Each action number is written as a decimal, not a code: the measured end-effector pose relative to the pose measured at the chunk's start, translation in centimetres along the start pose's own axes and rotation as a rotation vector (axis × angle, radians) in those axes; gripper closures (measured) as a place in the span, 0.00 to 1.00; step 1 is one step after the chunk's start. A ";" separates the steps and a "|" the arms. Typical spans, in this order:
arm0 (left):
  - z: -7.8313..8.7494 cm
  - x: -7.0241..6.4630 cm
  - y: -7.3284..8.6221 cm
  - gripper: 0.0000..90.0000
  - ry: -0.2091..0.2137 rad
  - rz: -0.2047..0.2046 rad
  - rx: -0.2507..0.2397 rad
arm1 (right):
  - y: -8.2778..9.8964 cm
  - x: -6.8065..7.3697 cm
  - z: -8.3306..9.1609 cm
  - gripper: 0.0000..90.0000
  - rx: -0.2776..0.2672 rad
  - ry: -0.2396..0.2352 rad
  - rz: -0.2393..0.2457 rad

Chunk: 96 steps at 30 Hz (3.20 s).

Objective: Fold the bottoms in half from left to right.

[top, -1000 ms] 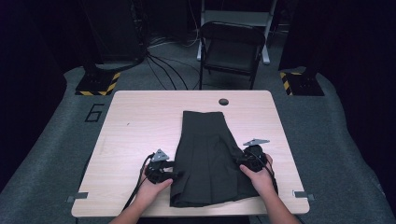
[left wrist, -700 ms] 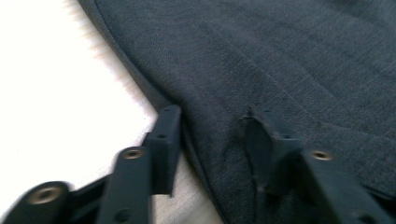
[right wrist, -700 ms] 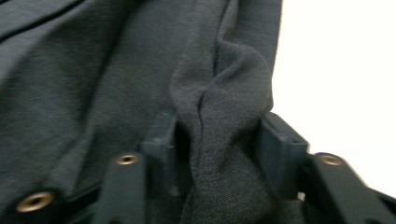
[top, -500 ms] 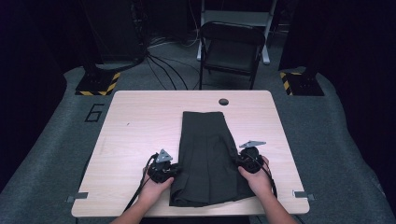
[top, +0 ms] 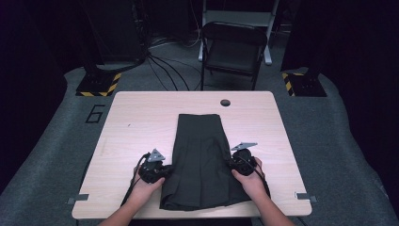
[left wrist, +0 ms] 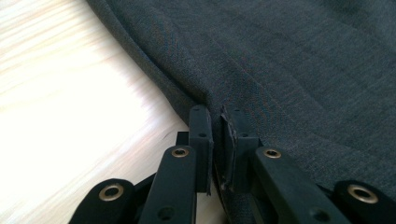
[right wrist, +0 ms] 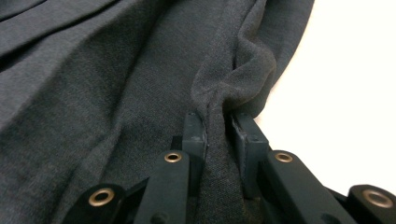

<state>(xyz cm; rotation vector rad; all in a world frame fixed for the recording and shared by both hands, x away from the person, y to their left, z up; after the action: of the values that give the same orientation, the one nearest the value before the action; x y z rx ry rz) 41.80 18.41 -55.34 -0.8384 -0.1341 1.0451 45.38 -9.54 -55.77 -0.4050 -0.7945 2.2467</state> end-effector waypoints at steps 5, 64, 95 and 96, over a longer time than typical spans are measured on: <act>1.4 0.8 0.5 0.92 0.001 0.013 0.006 | -0.9 1.5 -0.2 0.86 -0.001 -0.036 0.029; 4.7 1.1 4.0 0.74 0.054 0.089 -0.021 | -0.3 4.8 2.0 0.64 -0.070 -0.066 0.075; -0.2 3.8 -3.4 0.55 -0.017 0.103 -0.063 | -0.5 4.5 1.5 0.59 -0.080 -0.043 0.082; -0.4 3.8 -3.8 0.55 -0.020 0.090 -0.059 | -0.5 4.5 1.4 0.59 -0.078 -0.043 0.088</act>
<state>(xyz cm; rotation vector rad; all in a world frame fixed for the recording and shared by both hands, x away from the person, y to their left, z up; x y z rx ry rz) 46.69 20.34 -54.13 -0.8939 -0.1454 1.1391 41.75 -6.65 -54.60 -0.4372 -0.9043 2.3176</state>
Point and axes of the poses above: each handheld gripper's, and its own axes: z roughly backward along the jaws, y roughly out of its underside, x roughly to its left, the point moved 7 cm from there along -z, roughly forward along the jaws, and after that the axes turned 13 degrees about z, right-handed, at the moved point
